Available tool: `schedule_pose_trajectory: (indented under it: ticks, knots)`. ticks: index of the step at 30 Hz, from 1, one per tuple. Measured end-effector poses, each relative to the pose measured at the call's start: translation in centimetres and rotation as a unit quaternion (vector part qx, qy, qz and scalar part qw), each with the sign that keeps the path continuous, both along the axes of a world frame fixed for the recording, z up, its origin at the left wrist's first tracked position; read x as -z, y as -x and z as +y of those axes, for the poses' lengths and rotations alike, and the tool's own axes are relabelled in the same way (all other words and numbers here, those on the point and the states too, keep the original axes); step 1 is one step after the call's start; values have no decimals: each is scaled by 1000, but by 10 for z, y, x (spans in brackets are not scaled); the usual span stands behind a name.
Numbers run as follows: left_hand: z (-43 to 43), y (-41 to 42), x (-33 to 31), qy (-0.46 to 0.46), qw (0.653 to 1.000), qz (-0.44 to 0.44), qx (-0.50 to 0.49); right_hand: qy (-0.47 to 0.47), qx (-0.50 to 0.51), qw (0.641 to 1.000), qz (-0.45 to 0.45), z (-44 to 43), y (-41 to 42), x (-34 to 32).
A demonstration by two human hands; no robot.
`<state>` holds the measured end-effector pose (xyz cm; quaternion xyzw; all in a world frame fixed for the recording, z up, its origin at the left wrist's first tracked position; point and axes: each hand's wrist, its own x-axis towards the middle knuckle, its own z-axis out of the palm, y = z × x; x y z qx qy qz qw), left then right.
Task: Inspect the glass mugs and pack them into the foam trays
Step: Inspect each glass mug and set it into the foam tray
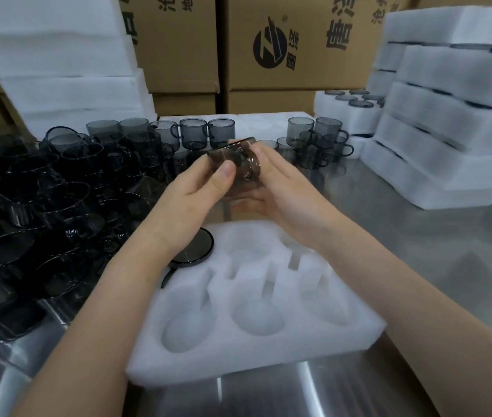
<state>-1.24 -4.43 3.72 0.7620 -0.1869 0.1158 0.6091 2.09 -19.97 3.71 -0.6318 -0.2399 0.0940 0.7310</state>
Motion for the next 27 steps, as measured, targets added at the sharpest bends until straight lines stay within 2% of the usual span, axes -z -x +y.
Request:
schedule_pose_trajectory:
  ticks: [2, 4, 7, 10, 15, 24, 27]
  knots:
    - [0, -2, -1, 3, 999, -8, -43, -15, -16, 1000, 8, 1, 3, 0]
    - [1, -2, -3, -4, 994, -54, -99, -12, 33, 999, -14, 2, 2, 0]
    - [0, 2, -4, -80, 986, -113, -95, 24, 125, 988, -83, 4, 1, 1]
    - [-2, 2, -2, -131, 978, -126, -99, 66, 172, 972, -147, 3, 0, 2]
    - [2, 0, -1, -113, 977, -154, -100, -14, 148, 988, -41, 3, 1, -1]
    - [1, 1, -2, -28, 990, -132, -38, -70, 144, 986, 35, -3, -2, -4]
    - [3, 0, -2, -31, 989, -138, -50, -113, 67, 986, 101, -1, -1, -8]
